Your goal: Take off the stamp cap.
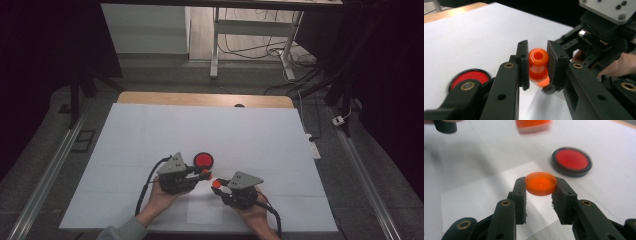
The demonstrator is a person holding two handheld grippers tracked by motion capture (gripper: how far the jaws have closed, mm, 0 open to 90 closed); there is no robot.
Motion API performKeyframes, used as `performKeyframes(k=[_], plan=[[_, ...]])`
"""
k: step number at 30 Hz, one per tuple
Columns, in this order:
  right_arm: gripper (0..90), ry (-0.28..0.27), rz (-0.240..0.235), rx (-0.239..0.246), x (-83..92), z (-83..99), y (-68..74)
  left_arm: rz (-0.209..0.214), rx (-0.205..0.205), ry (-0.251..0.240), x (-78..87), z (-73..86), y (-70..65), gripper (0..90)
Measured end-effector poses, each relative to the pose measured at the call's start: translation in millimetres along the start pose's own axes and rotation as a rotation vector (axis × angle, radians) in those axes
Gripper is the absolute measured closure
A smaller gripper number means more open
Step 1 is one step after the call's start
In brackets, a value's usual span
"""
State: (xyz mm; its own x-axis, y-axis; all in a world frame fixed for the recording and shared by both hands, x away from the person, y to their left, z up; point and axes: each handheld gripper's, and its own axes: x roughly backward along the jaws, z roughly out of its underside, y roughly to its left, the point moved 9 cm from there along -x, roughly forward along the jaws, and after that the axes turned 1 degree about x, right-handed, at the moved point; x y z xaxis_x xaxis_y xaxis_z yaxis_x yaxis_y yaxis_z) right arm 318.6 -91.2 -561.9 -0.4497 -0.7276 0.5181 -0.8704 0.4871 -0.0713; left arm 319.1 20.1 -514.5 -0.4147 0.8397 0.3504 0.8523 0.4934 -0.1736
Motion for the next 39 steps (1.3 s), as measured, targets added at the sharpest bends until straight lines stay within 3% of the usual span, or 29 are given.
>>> performKeyframes(k=[3, 8, 24, 39], plan=[[64.8, -0.014, 0.009, -0.005, 3.1, -2.6, -1.5, -0.008, 0.002, -0.002, 3.0, 0.0, 3.7, 73.1], [64.8, -0.003, 0.013, -0.001, 3.0, 0.0, -4.2, -0.001, -0.035, 0.021, -1.6, 2.6, -2.5, 73.0], [64.6, -0.002, 0.042, -0.018, 11.0, 4.1, -15.7, -0.014, -0.047, 0.051, -1.6, 6.8, 0.3, 73.0], [64.6, -0.038, 0.124, -0.066, 48.2, 14.2, -46.0, -0.029, -0.056, 0.067, -0.8, 8.4, 2.4, 72.9]])
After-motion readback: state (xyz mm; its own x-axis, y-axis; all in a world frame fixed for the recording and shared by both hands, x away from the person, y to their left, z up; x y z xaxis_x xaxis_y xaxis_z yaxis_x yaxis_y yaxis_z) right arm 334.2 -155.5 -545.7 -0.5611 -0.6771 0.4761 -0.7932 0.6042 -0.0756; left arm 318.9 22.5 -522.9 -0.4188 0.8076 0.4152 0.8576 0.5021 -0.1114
